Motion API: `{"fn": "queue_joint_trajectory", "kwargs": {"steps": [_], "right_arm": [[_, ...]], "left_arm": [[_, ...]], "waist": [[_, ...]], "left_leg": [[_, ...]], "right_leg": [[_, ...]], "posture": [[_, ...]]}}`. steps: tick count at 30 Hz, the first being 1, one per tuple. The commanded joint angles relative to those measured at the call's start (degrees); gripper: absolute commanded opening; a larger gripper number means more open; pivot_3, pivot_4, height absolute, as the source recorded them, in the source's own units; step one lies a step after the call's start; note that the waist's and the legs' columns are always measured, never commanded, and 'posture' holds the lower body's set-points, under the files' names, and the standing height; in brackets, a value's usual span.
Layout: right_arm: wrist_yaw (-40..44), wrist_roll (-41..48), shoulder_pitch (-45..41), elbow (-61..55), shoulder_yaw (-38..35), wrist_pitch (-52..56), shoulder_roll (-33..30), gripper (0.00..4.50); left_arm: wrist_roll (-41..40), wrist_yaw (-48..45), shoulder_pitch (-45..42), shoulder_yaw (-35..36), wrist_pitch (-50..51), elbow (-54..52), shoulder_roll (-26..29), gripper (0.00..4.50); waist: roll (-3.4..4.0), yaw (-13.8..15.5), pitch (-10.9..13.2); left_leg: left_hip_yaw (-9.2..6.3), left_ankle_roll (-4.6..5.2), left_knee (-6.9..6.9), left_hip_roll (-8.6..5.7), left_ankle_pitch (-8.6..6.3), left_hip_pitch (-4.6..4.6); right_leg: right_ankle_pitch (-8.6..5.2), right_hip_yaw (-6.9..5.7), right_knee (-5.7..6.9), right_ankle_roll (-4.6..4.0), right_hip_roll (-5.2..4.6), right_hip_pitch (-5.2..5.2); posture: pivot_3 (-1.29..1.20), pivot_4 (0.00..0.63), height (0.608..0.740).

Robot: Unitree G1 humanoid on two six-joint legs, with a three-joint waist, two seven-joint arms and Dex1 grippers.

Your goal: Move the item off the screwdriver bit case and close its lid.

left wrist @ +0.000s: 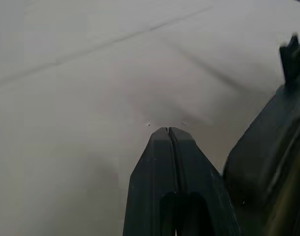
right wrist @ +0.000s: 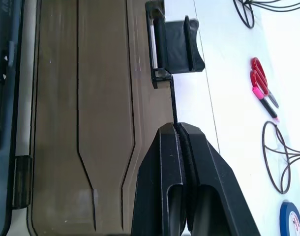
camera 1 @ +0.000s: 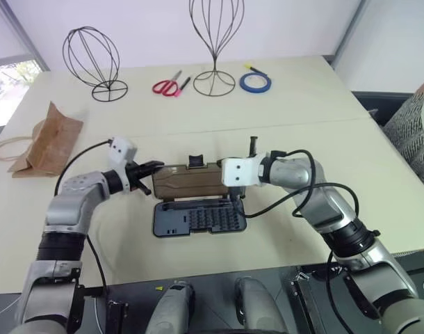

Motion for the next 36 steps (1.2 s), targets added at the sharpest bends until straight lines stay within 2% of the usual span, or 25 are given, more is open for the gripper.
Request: {"fn": "queue_joint_trajectory", "kwargs": {"steps": [1,11,14,19,21,25,29,33,36], "right_arm": [[-0.7,0.0,-2.0,-1.5,-1.0,-0.6,0.6,0.03],[-0.8,0.2,-2.3,-1.4,-1.2,-0.5,0.7,0.03],[-0.9,0.3,-2.3,-1.3,-1.4,-0.3,0.8,0.80],[-0.8,0.2,-2.5,-1.1,-1.3,-0.1,0.7,3.17],[-0.7,0.2,-2.6,-1.2,-1.3,0.0,0.6,4.30],[-0.1,0.8,-3.3,-1.1,-1.9,1.5,0.5,4.41],[3.8,7.0,-6.8,-0.5,-6.7,11.1,0.9,4.41],[12.5,19.0,-11.4,-4.2,-13.3,26.3,-0.9,4.41],[13.1,26.5,-15.9,-6.4,-18.3,35.9,-0.1,4.41]], "left_arm": [[1.4,0.0,-0.4,-0.1,-1.8,1.0,0.2,0.00],[3.5,-0.8,-0.1,-0.6,-4.1,3.1,-0.2,0.00],[3.7,-0.9,-0.1,-0.6,-4.4,3.4,-0.3,0.00],[4.0,-0.9,0.0,-0.6,-4.6,3.3,-0.9,0.00],[4.0,-0.9,0.0,-0.6,-4.7,3.0,-1.2,0.00],[3.9,-1.0,0.1,-0.6,-4.8,2.5,-1.7,0.00],[3.6,-1.6,0.8,-0.8,-4.6,0.9,-1.5,0.00],[3.2,-3.8,2.8,-1.0,-3.6,-2.3,0.3,0.00],[2.4,-4.8,4.0,-0.6,-2.4,-4.3,1.6,0.00]], "waist": [[0.00,0.0,0.0],[0.00,0.0,0.0],[0.00,-0.1,0.0],[0.00,0.0,0.0],[0.00,0.0,0.0],[0.00,0.0,0.0],[0.00,-0.1,0.0],[0.00,0.0,0.0],[0.05,-0.1,0.0]], "left_leg": [[0.00,0.00,0.01,0.00,0.00,0.00],[0.00,0.00,0.01,0.00,0.00,0.00],[0.00,0.00,0.01,0.00,0.00,0.00],[0.00,0.00,0.01,0.00,0.00,0.00],[0.00,0.00,0.01,0.00,0.00,0.00],[0.01,0.00,0.01,0.00,0.00,0.00],[0.00,0.00,0.02,0.00,0.00,0.00],[-0.02,0.01,0.01,0.03,0.00,-0.01],[-0.04,0.01,-0.02,0.03,-0.01,-0.01]], "right_leg": [[0.00,0.00,0.01,0.00,0.00,0.00],[0.00,0.00,0.01,-0.01,0.01,-0.01],[0.00,0.00,0.01,-0.01,0.01,-0.01],[0.00,0.00,0.01,-0.01,0.01,-0.01],[0.01,0.00,0.01,-0.01,0.01,-0.01],[0.01,0.00,0.01,-0.01,0.00,-0.01],[0.01,0.00,0.02,-0.01,0.00,-0.01],[0.01,0.00,0.01,-0.01,-0.01,-0.01],[0.01,0.00,0.01,-0.01,-0.04,-0.01]], "posture": [[0.00,0.150,0.740],[0.00,0.150,0.740],[0.00,0.150,0.740],[0.00,0.150,0.740],[0.00,0.150,0.740],[0.00,0.150,0.740],[0.00,0.150,0.740],[0.00,0.150,0.740],[0.00,0.150,0.740]]}}
